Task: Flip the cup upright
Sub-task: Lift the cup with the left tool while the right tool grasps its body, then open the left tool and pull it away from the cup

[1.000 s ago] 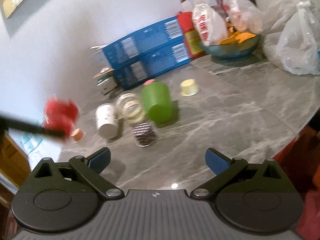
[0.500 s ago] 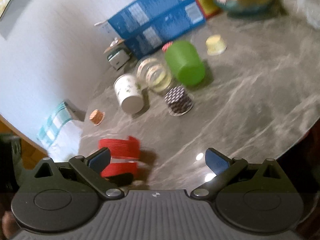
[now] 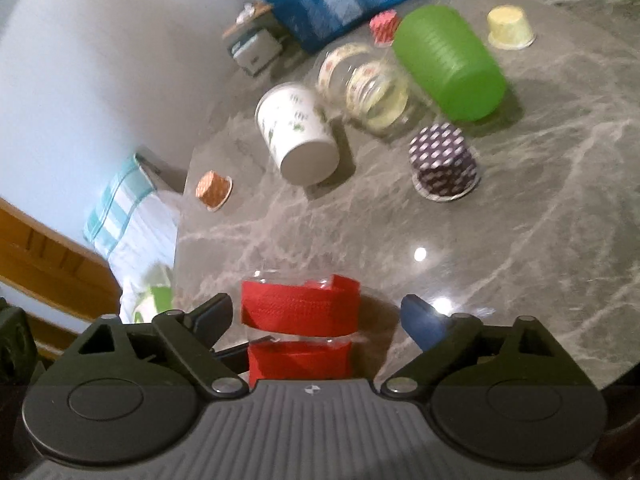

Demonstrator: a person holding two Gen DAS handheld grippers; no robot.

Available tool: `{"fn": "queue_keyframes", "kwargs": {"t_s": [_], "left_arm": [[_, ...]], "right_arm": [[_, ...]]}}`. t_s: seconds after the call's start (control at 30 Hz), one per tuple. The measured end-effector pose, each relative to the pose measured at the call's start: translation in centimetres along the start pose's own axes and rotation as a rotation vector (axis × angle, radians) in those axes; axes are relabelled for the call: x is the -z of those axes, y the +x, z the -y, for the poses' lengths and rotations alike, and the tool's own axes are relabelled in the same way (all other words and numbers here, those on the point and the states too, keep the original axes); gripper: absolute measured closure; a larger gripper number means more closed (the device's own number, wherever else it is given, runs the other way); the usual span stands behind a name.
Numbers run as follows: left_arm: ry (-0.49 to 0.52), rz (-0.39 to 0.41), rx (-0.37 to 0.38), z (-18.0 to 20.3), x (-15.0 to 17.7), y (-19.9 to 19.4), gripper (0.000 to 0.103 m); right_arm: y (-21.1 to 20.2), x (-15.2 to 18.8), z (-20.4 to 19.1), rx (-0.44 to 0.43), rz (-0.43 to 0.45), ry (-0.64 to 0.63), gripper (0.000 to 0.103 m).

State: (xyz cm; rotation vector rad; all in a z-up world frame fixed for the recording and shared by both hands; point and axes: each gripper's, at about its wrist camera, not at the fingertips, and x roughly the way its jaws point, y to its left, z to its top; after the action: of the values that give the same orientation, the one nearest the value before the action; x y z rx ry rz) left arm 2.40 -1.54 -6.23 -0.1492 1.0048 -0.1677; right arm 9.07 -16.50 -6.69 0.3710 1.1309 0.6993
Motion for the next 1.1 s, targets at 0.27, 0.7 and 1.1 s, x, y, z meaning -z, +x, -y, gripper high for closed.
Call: {"fn": "queue_keyframes", "kwargs": {"t_s": [0.27,0.7,1.1], "left_arm": [[-0.013,0.0,0.027,-0.6,0.0,0.0,0.043],[-0.009,0.012,0.045,-0.9,0.5,-0.3,0.041],[-0.049,0.194,0.082,-3.2,4.3,-5.5,0.014]], "right_arm": [[1.7,-0.1,-0.8,0.018,-0.042,0.001,0.021],[2.8,0.0,-1.0,0.035,-0.068,-0.009,0.037],[3.0,0.6,-1.0,0.024,-0.044,-0.03,0.038]]}}
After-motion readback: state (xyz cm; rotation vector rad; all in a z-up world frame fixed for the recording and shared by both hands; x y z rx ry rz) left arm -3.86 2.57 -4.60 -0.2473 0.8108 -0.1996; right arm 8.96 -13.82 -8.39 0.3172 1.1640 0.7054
